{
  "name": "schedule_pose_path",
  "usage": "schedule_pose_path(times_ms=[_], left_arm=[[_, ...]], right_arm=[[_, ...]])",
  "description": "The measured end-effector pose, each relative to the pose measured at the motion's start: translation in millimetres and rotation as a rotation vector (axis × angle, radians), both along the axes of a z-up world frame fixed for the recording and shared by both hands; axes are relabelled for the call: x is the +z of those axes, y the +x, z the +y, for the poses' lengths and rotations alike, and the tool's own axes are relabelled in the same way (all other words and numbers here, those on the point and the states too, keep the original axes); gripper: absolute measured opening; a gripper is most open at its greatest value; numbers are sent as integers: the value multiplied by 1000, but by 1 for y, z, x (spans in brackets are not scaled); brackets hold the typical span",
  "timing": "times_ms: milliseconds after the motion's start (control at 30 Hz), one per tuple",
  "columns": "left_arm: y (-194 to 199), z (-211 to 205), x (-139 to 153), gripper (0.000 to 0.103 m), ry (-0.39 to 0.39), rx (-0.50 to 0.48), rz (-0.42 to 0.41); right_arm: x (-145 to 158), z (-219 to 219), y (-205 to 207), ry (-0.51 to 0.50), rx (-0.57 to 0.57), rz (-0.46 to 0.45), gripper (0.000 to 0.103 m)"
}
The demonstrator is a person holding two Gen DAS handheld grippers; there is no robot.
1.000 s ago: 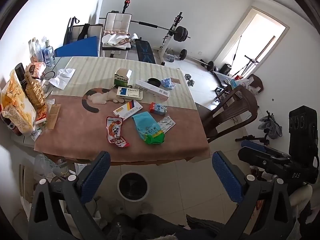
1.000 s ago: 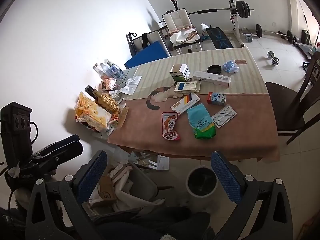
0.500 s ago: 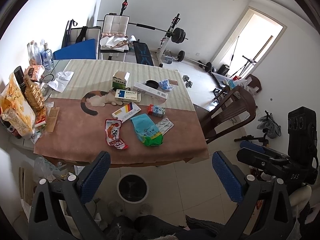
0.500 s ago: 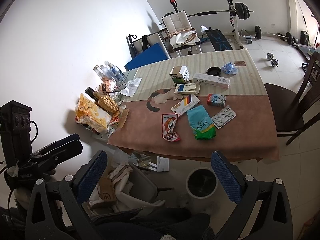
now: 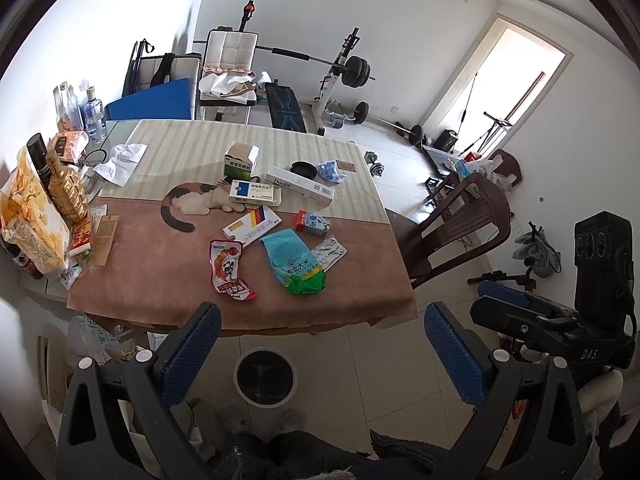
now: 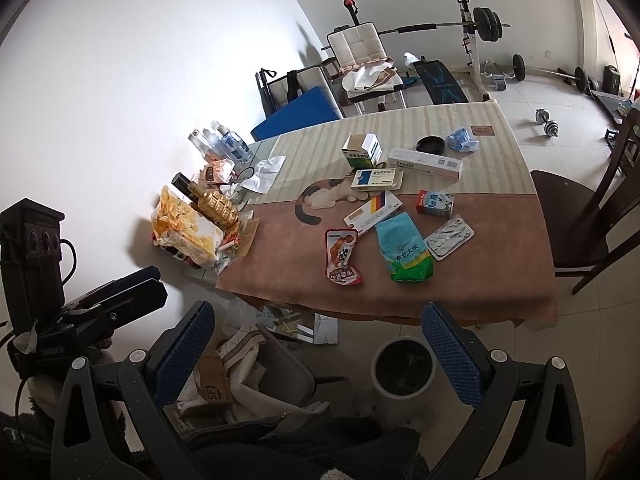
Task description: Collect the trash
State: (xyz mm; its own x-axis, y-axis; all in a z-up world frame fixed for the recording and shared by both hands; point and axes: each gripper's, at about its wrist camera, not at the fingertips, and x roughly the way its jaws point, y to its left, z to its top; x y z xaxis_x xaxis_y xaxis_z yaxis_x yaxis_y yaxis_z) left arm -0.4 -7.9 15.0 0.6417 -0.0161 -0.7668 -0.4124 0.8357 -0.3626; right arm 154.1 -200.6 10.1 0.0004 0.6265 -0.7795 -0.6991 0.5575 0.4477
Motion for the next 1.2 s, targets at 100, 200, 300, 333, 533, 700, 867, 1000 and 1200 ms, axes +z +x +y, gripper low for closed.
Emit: schedule_pose_path(times_ms=[100,200,300,333,533,700,867,1000,1200], left_arm=[[1,1,0,103,-1,-1,1],[0,1,0,103,-1,-3,-1],[1,2,1,103,0,-2,-2],[2,2,2,103,1,-3,-3],[1,1,1,103,-1,-2,-2],[4,1,1,103,0,-6,-3],[1,0,1,103,0,-3,-4],[1,1,1,103,-1,-3,-4],[4,-2,2,103,0,-10,-4]], right_arm=[[1,3,-1,-3,4,1,103],[1,5,-2,-2,9,0,103],[1,6,-3,-1,8,2,103],[0,6,-3,-2,8,1,103],[2,7,-3,-2,9,2,103],[-1,11,-6,-3,16,0,103],[-1,11,-6,-3,15,0,103],[0,12,-7,-2,16,2,103],[-1,15,-9,-2,16,5,103]])
